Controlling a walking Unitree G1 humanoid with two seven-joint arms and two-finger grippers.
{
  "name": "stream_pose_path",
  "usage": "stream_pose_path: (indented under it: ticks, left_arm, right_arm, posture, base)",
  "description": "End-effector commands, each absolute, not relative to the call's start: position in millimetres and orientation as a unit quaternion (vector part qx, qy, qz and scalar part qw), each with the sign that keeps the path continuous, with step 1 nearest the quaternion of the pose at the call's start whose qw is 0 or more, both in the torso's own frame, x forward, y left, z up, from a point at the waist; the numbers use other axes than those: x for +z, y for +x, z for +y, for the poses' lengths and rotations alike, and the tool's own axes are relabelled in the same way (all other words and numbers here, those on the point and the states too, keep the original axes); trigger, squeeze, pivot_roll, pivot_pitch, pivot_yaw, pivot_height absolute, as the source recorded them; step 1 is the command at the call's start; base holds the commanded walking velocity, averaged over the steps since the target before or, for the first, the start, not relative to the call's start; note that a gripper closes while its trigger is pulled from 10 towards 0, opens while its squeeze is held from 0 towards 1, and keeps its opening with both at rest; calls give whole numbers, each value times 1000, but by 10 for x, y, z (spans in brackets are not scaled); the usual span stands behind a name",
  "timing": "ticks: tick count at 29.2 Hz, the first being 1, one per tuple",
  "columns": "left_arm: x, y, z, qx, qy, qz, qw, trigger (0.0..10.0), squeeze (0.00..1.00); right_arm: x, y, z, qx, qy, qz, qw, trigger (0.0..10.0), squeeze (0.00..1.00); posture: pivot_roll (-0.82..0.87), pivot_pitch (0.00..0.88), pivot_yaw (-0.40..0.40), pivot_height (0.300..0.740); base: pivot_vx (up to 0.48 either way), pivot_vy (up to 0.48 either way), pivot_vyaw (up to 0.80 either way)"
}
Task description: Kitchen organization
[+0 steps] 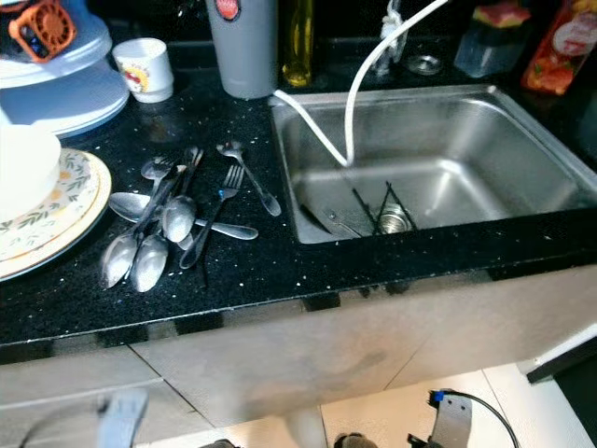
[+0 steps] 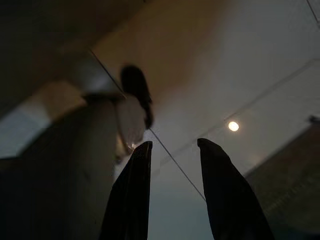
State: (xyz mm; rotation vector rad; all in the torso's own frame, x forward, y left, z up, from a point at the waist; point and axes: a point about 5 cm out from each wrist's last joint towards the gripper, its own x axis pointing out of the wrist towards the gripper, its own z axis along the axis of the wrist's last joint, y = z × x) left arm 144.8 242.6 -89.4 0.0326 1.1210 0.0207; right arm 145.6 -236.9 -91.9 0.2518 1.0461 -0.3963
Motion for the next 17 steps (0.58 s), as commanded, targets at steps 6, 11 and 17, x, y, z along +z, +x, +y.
stream_pose_path:
  ticks: [6,11,17]
  left_arm:
    - [-806,1659,2437,11,20,506,862,10000,0]
    - [-833,1647,2363,2,5,522,853,10000,0]
    - [-950,1426,2236,-15,-6,555,832,10000,0]
  right_arm:
    - [-926,1438,-2371,-179,108,503,839,10000,0]
    - [-926,1388,-2440,-187,114,505,835,10000,0]
    - [-942,1302,-2486,-180,104,515,832,10000,0]
  posture:
    - [64,58,-38,740]
    - [38,49,-23,740]
    - [19,67,-23,740]
  base:
    - [0,0,0]
    - [0,0,0]
    - [0,0,0]
